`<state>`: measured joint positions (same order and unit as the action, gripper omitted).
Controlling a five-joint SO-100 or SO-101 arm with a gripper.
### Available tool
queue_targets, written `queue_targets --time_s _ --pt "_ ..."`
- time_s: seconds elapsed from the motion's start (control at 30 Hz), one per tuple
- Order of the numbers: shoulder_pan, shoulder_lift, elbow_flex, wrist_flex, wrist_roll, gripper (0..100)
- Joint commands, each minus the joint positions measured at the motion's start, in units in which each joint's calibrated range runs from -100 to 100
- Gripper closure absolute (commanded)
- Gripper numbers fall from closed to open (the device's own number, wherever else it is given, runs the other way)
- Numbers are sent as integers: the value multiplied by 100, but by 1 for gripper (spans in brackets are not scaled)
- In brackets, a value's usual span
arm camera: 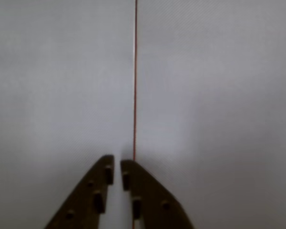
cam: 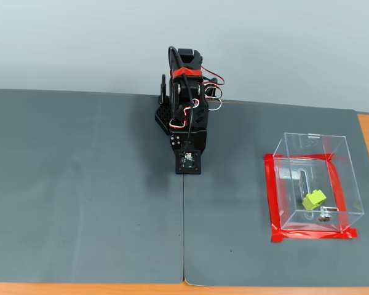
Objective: Pick the green lego block and place it into the transparent box
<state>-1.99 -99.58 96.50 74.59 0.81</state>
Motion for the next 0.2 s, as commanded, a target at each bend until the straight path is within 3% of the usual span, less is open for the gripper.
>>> queue_targets --time_s 0.0,0.17 --pt "-6 25 -382 15 11 98" --pt "-6 25 -382 15 11 98"
